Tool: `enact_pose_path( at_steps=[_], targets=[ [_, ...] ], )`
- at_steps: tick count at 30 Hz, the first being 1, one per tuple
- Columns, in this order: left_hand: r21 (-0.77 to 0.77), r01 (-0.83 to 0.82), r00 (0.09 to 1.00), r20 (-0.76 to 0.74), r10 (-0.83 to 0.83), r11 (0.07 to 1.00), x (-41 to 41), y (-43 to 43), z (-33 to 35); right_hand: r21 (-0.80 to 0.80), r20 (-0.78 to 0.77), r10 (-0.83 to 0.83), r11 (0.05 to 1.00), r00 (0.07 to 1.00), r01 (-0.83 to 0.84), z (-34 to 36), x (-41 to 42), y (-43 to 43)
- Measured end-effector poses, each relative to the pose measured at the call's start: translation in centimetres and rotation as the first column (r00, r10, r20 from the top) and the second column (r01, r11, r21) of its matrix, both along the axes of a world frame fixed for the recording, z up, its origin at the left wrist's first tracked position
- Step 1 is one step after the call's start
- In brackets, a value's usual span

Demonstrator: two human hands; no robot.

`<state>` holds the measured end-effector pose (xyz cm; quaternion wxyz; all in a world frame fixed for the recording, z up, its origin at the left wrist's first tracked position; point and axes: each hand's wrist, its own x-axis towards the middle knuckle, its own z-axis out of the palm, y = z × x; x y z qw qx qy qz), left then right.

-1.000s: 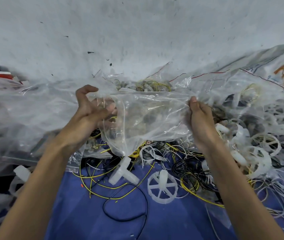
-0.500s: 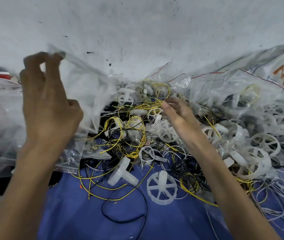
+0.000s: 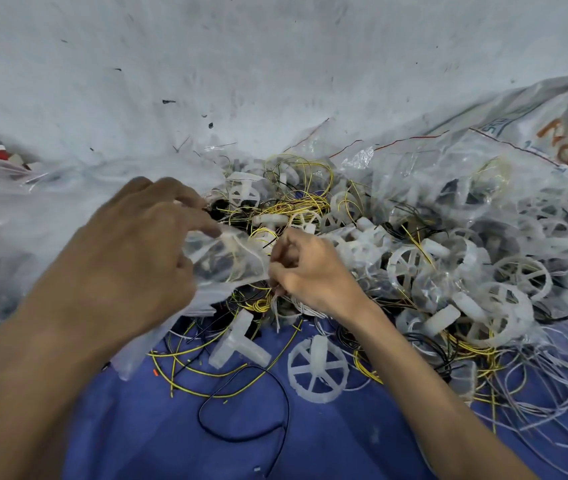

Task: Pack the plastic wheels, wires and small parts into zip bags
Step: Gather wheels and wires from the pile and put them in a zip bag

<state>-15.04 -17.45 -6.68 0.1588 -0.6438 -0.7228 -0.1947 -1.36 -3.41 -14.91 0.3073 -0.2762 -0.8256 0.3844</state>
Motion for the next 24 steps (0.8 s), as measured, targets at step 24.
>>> enact_pose_path(
  at_steps=[24],
  targets=[
    [-0.509,0.116,0.988,-0.03,-0.153,0.853,-4.1,1.9,-3.0,-0.114,0.824,0.203,0.974,0.529,-0.196,1.2,3.1,1.0]
  ],
)
